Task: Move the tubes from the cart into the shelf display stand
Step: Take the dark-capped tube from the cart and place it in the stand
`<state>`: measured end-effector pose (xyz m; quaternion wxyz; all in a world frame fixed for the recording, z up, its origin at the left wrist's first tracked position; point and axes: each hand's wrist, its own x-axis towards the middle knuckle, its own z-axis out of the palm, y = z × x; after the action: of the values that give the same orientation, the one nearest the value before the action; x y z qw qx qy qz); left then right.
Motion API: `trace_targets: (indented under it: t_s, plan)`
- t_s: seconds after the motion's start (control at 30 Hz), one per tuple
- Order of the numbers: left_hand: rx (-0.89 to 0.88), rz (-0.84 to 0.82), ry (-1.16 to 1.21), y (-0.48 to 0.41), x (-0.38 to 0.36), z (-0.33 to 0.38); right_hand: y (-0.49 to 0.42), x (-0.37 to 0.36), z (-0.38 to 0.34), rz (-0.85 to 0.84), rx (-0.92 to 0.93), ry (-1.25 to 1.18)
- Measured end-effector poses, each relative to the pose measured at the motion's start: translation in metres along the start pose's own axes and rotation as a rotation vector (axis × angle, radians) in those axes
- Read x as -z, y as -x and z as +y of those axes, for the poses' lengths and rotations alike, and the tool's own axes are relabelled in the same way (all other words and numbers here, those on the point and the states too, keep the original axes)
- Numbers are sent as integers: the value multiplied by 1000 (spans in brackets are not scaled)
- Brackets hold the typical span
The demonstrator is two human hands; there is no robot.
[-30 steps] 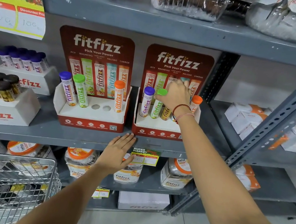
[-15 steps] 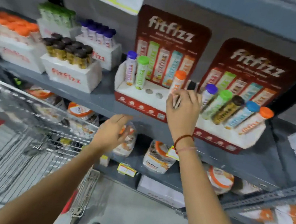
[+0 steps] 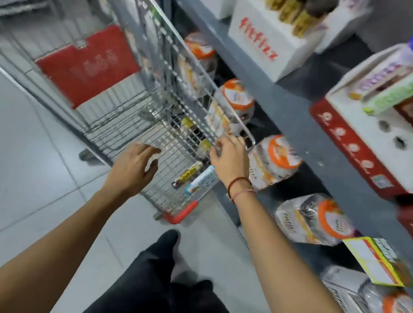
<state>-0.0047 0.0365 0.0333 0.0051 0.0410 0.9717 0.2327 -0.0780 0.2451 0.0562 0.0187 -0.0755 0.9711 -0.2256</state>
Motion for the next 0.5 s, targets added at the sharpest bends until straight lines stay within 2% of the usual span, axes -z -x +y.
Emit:
trace_targets:
  t_s: [0.13, 0.27, 0.37, 0.43, 0.5]
  plan:
    - [43, -82, -35, 3, -7, -23, -28, -62, -2, -357, -70, 81]
    - [30, -87, -116, 4, -17, -31, -42, -120, 8, -599, -146, 188]
    - [28, -63, -139, 5, -22, -32, -43, -163, 9, -781, -43, 278]
    - [23, -59, -133, 5, -22, -32, -47, -184, 9, -808, -27, 298]
    - [19, -50, -129, 4, -22, -34, -58, -196, 15, -681, -124, 332]
